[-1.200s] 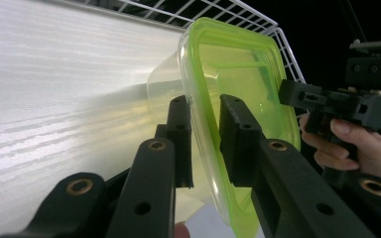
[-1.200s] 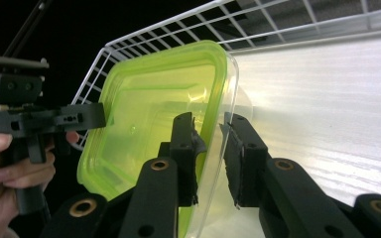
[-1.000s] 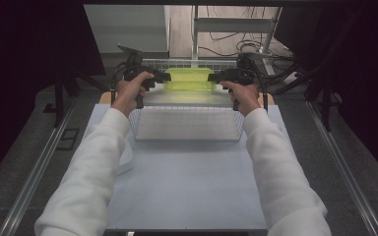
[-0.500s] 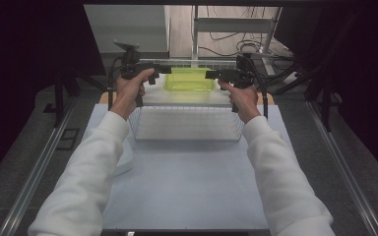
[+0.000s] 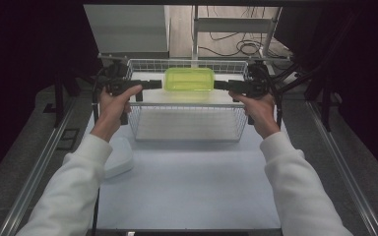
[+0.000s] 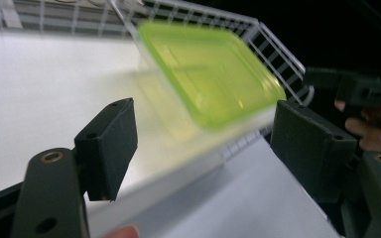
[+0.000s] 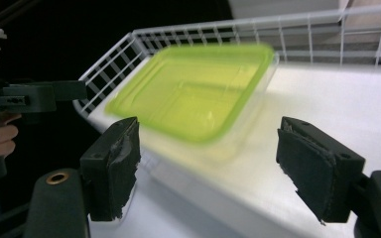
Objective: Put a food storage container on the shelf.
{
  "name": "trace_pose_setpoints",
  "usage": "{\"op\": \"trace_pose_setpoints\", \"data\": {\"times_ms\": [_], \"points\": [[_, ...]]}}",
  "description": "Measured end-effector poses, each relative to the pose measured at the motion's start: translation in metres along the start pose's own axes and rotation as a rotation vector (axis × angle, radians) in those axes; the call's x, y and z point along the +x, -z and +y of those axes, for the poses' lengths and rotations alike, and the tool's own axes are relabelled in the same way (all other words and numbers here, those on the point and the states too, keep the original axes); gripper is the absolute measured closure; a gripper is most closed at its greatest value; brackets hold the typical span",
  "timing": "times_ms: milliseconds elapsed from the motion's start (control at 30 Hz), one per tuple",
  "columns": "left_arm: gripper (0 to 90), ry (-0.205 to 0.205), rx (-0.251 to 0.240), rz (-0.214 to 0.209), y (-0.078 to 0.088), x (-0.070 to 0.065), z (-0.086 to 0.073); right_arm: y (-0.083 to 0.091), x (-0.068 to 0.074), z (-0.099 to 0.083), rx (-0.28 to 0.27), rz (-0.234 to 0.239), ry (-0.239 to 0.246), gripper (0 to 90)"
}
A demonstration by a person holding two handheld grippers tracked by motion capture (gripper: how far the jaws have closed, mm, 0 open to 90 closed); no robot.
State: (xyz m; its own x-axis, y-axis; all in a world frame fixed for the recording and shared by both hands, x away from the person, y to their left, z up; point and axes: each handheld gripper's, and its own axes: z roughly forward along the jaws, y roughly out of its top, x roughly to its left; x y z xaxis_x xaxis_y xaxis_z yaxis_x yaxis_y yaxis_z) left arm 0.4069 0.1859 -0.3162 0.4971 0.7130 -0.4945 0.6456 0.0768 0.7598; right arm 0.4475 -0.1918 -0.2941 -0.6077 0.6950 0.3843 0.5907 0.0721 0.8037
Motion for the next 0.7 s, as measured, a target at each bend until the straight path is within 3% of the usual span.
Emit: {"op": "trace_pose_setpoints", "data": {"times_ms": [167, 400, 533, 700], "points": [[25.8, -0.07, 0.009, 0.011, 0.016, -0.014, -0.03, 0.025, 0.002, -0.022, 0.0, 0.031, 0.034, 25.7], [26.1, -0.091, 0.053, -0.001, 0.016, -0.021, -0.08, 0.047, 0.002, -0.063, 0.037, 0.039, 0.104, 26.3], [26.5, -0.1, 0.097, 0.002, 0.011, -0.02, -0.108, 0.051, -0.003, -0.092, 0.07, 0.049, 0.104, 26.8], [27.1, -0.082, 0.144, 0.011, 0.007, -0.012, -0.142, 0.048, -0.009, -0.128, 0.11, 0.045, 0.101, 27.7]]}}
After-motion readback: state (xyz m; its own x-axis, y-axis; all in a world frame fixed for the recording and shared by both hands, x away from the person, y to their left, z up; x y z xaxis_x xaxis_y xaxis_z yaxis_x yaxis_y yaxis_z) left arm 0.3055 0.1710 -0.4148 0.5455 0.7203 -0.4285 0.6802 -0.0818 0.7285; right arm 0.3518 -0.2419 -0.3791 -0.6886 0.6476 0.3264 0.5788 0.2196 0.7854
